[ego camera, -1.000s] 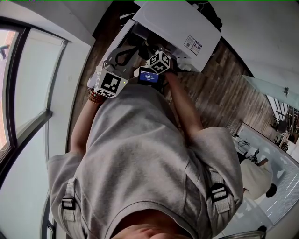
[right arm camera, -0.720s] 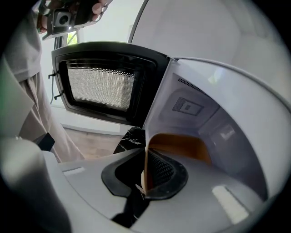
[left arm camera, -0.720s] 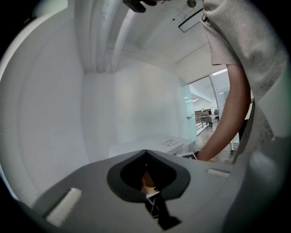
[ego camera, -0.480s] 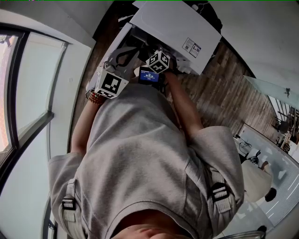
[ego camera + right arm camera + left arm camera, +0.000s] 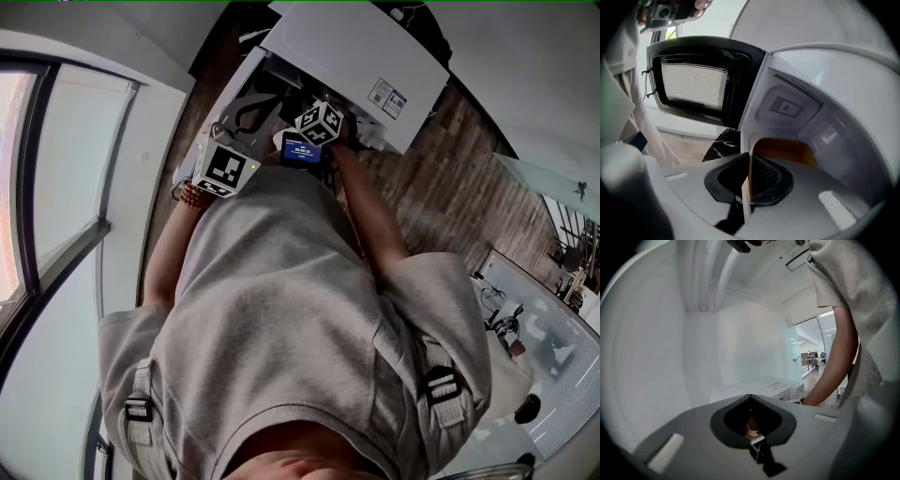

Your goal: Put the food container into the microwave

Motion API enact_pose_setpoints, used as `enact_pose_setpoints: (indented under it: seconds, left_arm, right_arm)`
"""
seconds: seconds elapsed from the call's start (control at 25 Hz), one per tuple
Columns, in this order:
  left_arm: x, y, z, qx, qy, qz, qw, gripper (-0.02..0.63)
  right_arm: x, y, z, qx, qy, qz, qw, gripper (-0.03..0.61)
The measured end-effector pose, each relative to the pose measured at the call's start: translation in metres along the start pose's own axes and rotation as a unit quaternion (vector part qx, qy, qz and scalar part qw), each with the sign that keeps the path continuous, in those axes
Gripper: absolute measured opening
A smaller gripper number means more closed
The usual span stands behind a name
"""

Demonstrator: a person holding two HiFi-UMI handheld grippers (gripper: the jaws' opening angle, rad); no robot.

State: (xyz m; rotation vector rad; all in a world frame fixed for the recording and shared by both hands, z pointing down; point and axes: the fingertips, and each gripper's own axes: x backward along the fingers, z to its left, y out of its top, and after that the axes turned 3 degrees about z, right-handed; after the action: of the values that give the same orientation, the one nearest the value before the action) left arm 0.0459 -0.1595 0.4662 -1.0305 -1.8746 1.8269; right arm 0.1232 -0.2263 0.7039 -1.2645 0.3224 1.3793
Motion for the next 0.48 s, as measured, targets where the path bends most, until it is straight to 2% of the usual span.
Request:
enact_pose_setpoints:
  seconds: [0.48]
  left_arm:
    - [-0.010,-0.005,0.001,0.014,0.010,0.004,0.9998,-0.002]
  right_arm:
    - [-0.008,-0.014,-0.011,-0.005,-0.009,0.006,1.000,0.038]
